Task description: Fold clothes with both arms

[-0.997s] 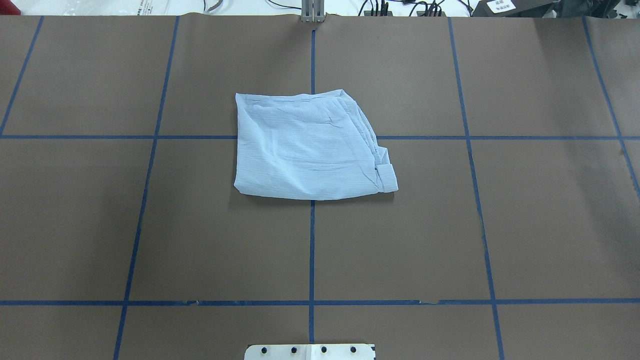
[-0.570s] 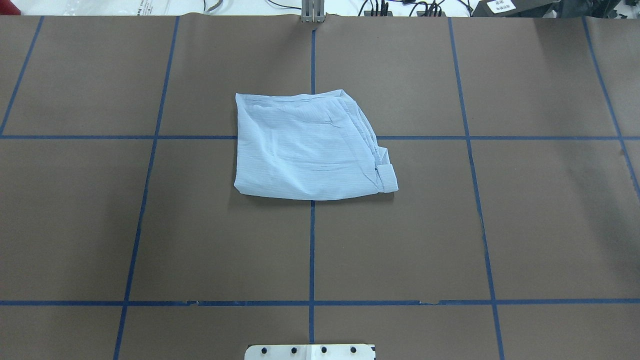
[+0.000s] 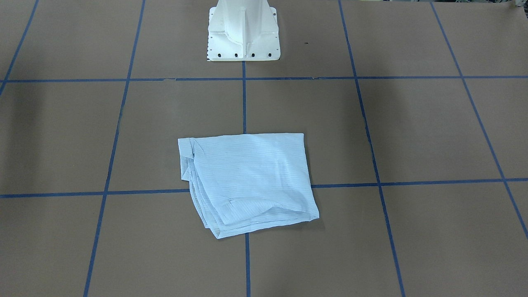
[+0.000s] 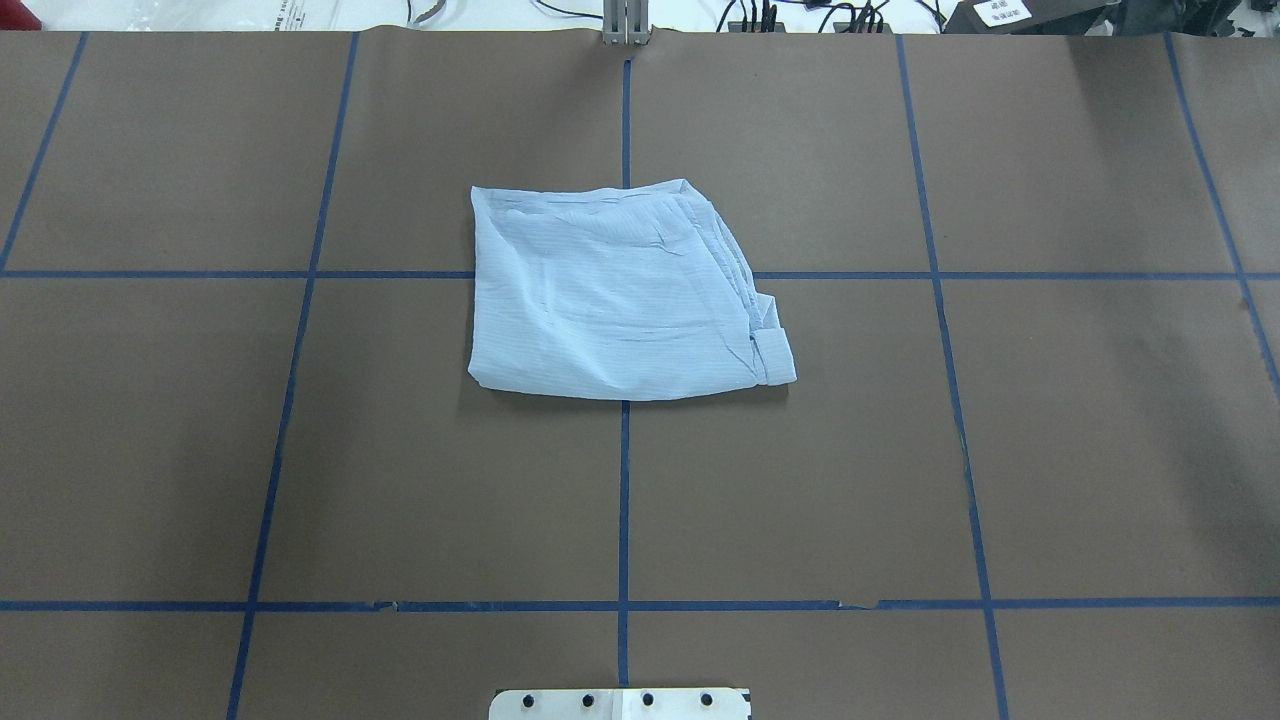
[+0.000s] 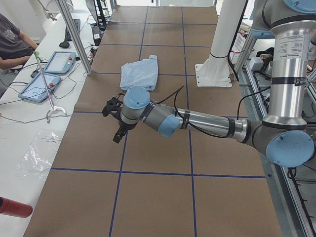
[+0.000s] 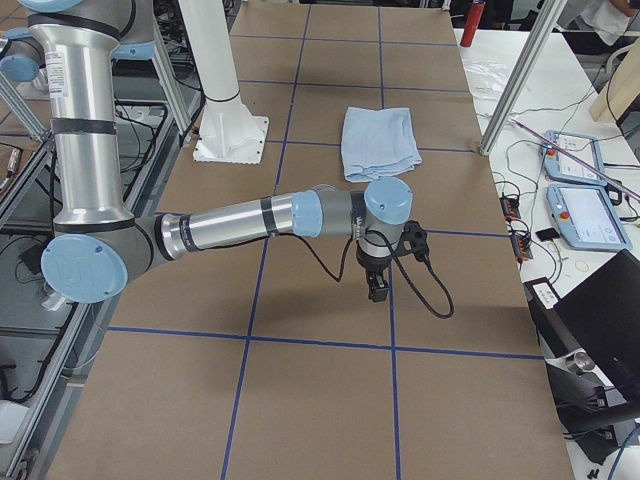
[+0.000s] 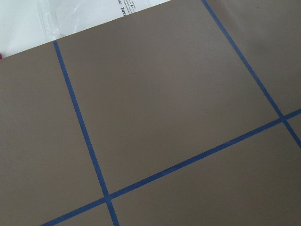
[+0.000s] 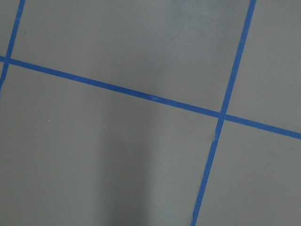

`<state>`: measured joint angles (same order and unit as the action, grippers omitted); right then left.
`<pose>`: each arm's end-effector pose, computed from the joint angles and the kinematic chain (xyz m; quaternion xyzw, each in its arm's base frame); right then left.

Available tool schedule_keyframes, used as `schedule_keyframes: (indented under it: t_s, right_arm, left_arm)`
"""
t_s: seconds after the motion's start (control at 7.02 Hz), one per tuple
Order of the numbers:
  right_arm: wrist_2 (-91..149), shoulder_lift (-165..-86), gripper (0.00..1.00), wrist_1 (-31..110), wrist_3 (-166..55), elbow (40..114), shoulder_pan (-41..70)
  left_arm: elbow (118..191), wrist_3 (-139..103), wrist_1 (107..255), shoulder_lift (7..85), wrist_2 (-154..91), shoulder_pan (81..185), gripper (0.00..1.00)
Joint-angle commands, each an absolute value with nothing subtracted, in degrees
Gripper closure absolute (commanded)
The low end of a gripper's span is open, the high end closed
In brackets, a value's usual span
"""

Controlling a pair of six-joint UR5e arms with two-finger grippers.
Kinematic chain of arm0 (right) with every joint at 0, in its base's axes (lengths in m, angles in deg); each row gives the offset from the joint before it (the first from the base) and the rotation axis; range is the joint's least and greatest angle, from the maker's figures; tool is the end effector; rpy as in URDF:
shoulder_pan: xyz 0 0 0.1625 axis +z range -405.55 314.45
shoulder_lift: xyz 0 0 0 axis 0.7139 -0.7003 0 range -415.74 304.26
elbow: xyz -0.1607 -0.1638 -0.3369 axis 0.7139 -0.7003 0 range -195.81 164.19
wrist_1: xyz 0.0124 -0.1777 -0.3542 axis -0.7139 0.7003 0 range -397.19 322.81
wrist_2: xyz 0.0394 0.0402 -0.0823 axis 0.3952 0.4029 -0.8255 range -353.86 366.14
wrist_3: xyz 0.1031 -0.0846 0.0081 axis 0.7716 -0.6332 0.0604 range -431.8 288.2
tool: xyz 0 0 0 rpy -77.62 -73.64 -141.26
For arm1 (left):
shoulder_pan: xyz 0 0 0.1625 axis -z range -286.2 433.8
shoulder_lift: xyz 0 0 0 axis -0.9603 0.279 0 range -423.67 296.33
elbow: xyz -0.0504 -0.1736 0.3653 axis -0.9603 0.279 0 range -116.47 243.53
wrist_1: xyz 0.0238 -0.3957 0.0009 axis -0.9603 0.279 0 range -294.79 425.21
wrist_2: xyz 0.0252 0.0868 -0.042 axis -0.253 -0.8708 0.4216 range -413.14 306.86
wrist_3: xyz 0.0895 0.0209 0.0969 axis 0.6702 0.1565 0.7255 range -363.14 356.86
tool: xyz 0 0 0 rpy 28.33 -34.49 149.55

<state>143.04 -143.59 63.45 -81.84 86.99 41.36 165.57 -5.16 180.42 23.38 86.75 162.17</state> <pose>0.0097 -0.4835 0.5571 0.0586 -0.3949 -0.1197 0.9090 -0.0175 -0.4792 0.5255 0.2544 0.4113 0.1214 0.8668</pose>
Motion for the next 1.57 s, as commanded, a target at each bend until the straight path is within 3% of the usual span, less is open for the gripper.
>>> schedule_keyframes:
  t_s: [0.0,1.42]
  right_arm:
    - [142.6,-143.0,0.00,63.4,-81.8,88.6,41.2]
    - [143.3,-143.2,0.00,63.5,-81.6,88.7,41.2]
  left_arm:
    - [168.2,-5.2,180.3,23.0,87.8,162.1,0.00]
    - [168.3,-5.4,180.3,24.4,87.2,162.0,0.00]
